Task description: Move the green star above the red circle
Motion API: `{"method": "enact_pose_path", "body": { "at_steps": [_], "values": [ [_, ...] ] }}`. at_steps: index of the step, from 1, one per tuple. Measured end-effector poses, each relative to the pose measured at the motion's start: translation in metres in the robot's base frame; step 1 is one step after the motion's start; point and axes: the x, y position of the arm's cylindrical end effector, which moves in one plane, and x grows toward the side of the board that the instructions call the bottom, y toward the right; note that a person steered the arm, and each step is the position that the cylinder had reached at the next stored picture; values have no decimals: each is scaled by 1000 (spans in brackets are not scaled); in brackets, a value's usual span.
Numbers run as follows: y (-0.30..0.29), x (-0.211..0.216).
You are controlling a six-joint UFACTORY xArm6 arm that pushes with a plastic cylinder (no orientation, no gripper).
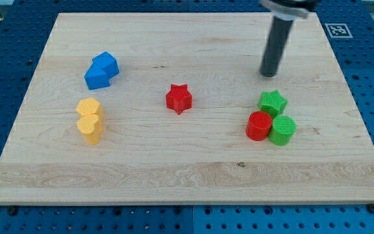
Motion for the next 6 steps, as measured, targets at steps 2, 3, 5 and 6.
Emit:
{"method": "enact_pose_path", "body": {
  "at_steps": [2,3,5,6],
  "values": [
    [41,61],
    [15,67],
    [-108,49],
    [-152,49]
  ]
}}
